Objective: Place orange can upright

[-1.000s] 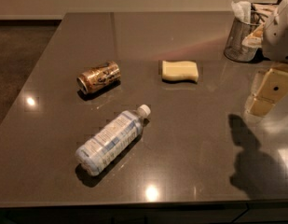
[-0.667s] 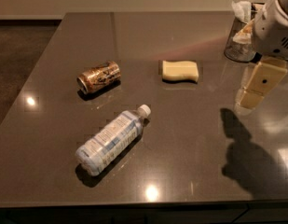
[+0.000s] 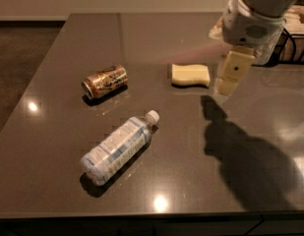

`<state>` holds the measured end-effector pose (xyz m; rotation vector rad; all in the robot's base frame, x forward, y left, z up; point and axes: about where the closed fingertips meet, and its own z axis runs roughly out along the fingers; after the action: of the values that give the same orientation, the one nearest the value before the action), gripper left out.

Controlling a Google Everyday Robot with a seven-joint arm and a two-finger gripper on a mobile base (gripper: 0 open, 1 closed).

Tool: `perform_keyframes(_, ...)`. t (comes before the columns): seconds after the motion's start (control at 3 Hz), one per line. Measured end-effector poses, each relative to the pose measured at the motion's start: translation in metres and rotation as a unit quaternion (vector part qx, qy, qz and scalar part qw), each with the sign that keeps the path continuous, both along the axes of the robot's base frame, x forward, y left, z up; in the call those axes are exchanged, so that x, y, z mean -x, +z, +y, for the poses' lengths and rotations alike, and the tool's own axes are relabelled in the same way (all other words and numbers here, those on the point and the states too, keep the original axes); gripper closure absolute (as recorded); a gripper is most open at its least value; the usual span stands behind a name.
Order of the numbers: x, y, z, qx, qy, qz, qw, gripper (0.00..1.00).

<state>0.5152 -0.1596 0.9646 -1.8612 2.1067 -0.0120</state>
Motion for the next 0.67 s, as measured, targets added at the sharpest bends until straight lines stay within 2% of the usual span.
perform_keyframes(0.33, -0.031, -0.008, 0.038, 0.001, 0.042, -0.001, 0.9991, 0.00)
perform_keyframes(0.67, -0.050, -0.018, 0.086, 0.005, 0.092, -0.004, 0.9958, 0.00)
